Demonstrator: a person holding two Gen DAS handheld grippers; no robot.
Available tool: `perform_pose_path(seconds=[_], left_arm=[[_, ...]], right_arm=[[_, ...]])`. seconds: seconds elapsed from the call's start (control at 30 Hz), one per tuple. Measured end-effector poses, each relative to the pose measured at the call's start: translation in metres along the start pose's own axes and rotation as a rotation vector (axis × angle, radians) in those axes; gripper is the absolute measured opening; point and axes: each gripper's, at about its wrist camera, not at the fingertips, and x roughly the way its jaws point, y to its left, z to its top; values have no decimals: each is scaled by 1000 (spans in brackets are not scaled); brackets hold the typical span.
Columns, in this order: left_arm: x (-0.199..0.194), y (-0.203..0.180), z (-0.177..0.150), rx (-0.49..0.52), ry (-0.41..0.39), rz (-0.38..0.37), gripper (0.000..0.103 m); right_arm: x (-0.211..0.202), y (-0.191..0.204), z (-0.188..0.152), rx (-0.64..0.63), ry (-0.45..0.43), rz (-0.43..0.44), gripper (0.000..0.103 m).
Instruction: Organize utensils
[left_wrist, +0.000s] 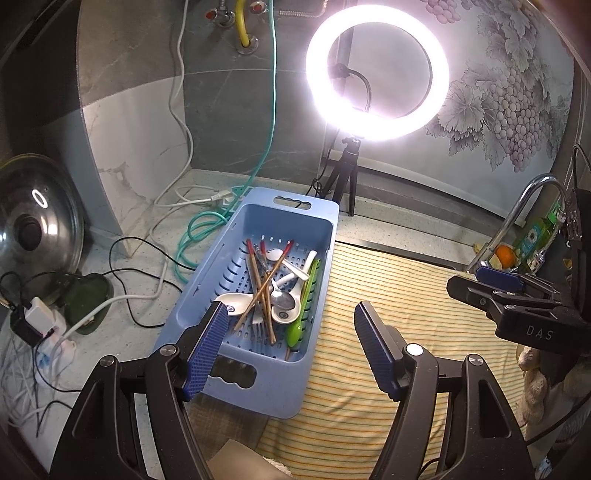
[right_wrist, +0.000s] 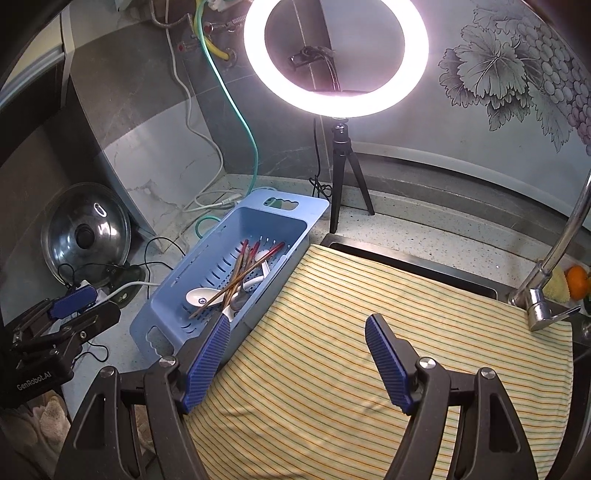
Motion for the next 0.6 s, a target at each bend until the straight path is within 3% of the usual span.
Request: perform_pose_path(seconds=[0.6], left_arm=[[-2,-2,0,16,-4,-3,71]], right_arm=[[-4,-2,-1,11,-3,5,72]])
